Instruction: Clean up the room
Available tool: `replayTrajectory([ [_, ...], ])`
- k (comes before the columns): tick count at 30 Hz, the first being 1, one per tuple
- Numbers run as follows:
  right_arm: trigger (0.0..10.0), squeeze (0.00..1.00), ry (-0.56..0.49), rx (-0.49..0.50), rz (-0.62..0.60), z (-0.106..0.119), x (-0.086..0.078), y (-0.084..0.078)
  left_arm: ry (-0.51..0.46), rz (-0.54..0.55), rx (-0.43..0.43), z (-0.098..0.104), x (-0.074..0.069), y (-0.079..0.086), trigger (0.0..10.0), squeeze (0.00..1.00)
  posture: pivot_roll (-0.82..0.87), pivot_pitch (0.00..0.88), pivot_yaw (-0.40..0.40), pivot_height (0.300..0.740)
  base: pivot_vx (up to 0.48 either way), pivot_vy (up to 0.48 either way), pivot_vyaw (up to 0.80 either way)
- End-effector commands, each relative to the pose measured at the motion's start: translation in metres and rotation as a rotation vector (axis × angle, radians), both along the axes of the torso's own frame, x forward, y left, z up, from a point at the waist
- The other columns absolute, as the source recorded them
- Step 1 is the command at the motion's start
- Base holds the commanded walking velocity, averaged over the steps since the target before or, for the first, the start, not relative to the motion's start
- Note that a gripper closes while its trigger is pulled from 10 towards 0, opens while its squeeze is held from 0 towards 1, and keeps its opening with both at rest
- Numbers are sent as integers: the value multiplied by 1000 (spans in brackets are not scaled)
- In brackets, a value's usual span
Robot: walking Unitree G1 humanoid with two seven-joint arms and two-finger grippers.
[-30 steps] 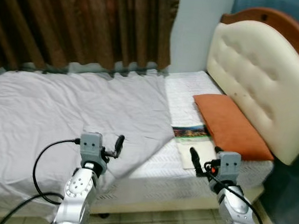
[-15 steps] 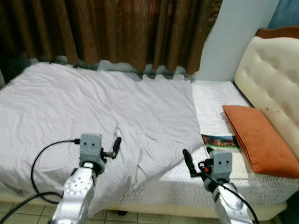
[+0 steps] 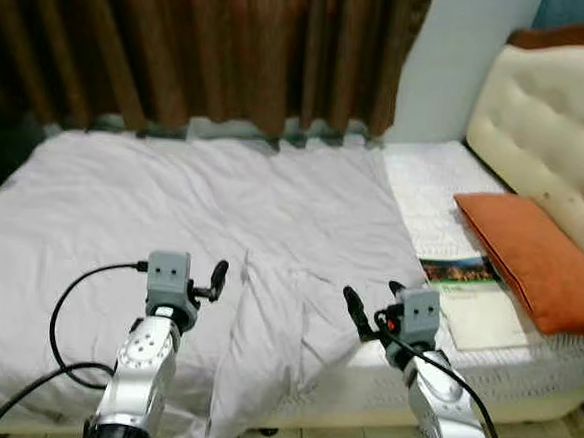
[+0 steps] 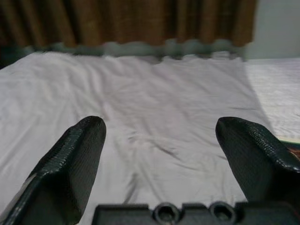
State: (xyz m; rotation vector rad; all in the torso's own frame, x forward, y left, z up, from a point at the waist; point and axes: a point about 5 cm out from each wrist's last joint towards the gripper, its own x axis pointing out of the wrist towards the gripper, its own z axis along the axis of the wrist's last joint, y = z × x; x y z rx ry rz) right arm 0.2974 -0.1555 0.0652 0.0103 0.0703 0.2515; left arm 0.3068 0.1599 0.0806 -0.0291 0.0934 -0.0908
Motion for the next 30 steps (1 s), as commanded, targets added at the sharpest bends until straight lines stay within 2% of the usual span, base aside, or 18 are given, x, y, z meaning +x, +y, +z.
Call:
replayTrajectory([
  [1, 10000, 0, 19, -15, -31, -3, -2, -12, 1, -37, -7, 1, 3, -14, 10000, 0, 3, 7, 11, 740, 394, 270, -800],
  [9, 10000, 0, 21, -24, -26, -4, -2, -12, 11, -34, -12, -1, 2, -17, 10000, 0, 0, 10, 12, 740, 395, 272, -800],
  [12, 10000, 0, 22, -20, -12, -5, -3, -11, 22, -30, -19, -2, 2, -18, 10000, 0, -2, 15, 11, 740, 394, 274, 0],
  [16, 10000, 0, 24, -27, 0, -6, -5, -11, 12, -52, 41, -3, 2, -22, 10000, 0, -4, 22, 13, 740, 418, 68, 411],
  [20, 10000, 0, 25, -33, 3, -6, -6, -11, 29, -68, 43, -5, 2, -25, 10000, 0, -8, 25, 15, 740, 0, 0, 505],
  [24, 10000, 0, 29, -22, -3, -6, -7, -12, 31, -51, 27, -5, 3, -23, 10000, 0, -12, 28, 17, 740, 274, -390, 253],
  [30, 10000, 0, 37, -26, -8, -9, -12, -13, 36, -80, 35, -5, 3, -26, 10000, 0, -24, 42, 26, 740, 289, -379, 0],
])
